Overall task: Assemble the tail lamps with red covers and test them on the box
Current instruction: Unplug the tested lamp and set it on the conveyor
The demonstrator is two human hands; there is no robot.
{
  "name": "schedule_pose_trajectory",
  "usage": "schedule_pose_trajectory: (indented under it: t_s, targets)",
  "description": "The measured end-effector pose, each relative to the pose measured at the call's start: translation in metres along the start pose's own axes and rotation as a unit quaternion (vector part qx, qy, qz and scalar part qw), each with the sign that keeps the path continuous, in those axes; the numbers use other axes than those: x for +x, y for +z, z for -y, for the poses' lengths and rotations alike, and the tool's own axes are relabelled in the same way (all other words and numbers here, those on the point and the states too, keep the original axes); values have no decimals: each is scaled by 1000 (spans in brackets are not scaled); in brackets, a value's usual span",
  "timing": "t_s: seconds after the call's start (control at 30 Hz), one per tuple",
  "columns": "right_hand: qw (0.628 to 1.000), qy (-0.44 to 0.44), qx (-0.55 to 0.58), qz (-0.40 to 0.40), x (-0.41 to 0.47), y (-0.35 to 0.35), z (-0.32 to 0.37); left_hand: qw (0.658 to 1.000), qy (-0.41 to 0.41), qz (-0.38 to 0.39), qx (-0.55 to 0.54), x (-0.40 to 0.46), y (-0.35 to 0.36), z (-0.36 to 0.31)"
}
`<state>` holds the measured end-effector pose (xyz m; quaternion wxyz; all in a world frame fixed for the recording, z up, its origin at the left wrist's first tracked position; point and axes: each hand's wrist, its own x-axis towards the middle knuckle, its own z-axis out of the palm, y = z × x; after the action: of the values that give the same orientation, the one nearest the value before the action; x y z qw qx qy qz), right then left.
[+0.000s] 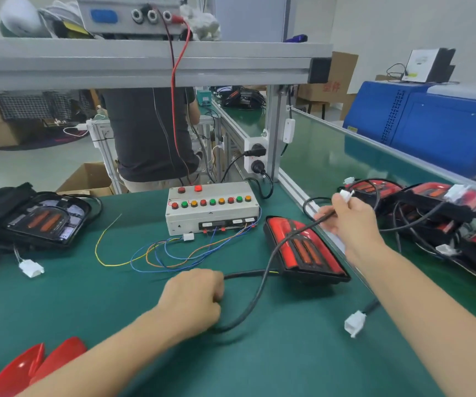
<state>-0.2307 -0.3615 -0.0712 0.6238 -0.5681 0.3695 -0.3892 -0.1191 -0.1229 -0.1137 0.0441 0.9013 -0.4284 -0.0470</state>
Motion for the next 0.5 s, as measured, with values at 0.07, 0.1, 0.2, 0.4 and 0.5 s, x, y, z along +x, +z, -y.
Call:
schedule_pose_trajectory:
  t_s: [0.07, 0.1, 0.2, 0.4, 0.5]
  targets:
    - [990, 26, -133, -25, 3, -12, -13, 999, -15, -48, 2, 7, -1, 12]
    - [979, 38, -198, -28, 3, -16, -20, 998, -21, -61, -5, 12, -1, 16]
    - [951, 52, -306, -3, -3, -21, -32, 987, -32, -94, -129, 19, 1, 13]
    - [937, 93, -330, 73, -9, -18, -38, 902, 11, -13, -432, 16, -2, -37]
    - [953, 140, -242, 113, -12, -17, -39, 874, 41, 77, -478, 23, 3, -57]
